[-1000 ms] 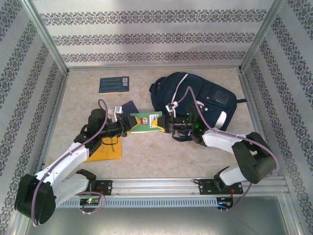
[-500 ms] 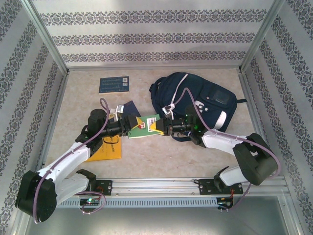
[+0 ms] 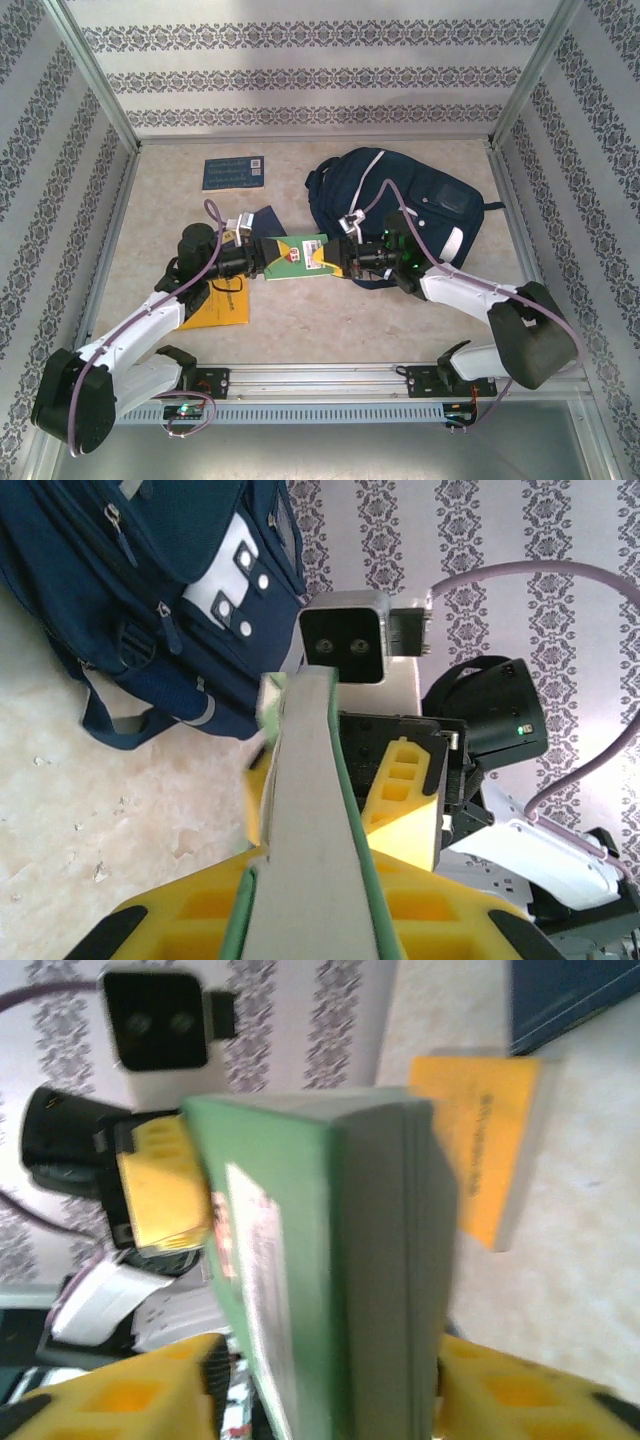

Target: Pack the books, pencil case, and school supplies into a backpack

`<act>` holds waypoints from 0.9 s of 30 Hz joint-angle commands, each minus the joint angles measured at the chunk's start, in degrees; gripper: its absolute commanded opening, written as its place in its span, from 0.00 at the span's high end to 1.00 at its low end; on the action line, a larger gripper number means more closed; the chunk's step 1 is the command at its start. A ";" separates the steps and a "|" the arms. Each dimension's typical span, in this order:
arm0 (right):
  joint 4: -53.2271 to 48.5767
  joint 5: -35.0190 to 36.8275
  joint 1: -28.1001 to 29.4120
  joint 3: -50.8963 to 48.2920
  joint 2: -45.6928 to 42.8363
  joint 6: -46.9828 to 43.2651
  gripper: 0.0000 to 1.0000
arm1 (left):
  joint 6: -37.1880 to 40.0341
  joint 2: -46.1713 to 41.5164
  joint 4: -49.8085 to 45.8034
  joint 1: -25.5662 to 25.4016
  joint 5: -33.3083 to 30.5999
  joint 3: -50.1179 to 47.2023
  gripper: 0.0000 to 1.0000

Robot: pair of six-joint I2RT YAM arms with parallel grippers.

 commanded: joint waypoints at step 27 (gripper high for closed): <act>-46.93 39.52 -12.60 48.43 30.86 -22.47 0.54 | 30.62 -1.41 -48.86 9.95 -19.21 23.99 1.00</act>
